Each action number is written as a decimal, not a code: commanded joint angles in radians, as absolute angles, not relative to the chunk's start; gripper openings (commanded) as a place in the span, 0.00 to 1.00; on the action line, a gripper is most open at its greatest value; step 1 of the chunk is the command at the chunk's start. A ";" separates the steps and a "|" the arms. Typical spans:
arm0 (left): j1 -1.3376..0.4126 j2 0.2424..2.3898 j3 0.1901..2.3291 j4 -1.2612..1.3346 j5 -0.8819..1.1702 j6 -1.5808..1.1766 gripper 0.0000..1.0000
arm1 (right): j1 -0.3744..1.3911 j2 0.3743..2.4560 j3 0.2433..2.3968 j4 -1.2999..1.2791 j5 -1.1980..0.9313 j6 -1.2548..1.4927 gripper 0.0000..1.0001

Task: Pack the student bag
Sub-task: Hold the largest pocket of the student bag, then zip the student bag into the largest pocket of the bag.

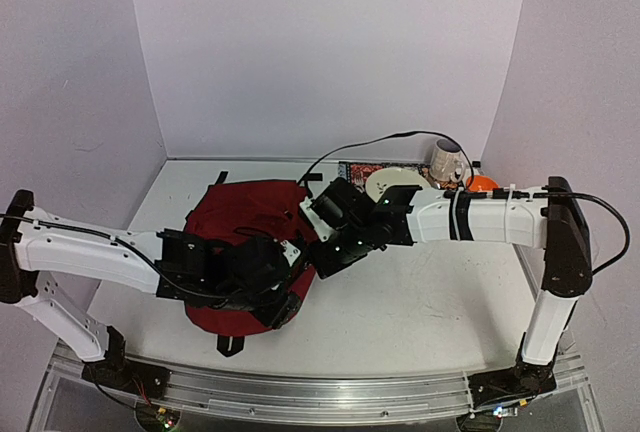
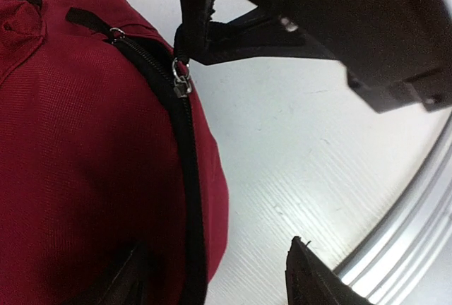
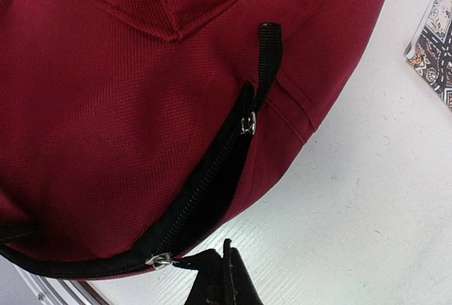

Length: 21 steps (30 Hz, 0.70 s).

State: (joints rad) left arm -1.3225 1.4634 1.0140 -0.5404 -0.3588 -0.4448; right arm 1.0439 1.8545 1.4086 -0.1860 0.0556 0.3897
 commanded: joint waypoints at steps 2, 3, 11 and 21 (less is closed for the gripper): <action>-1.323 1.518 1.074 -0.533 -0.535 -0.459 0.60 | 1.042 1.806 1.417 -0.201 0.051 0.396 0.00; -1.324 1.534 1.074 -0.532 -0.537 -0.459 0.59 | 1.042 1.806 1.417 -0.201 0.051 0.396 0.00; -1.370 1.580 1.062 -0.530 -0.545 -0.502 0.10 | 1.038 1.818 1.436 -0.201 0.070 0.390 0.00; -1.511 1.492 0.944 -0.529 -0.521 -0.577 0.00 | 0.954 1.877 1.491 -0.202 0.091 0.362 0.00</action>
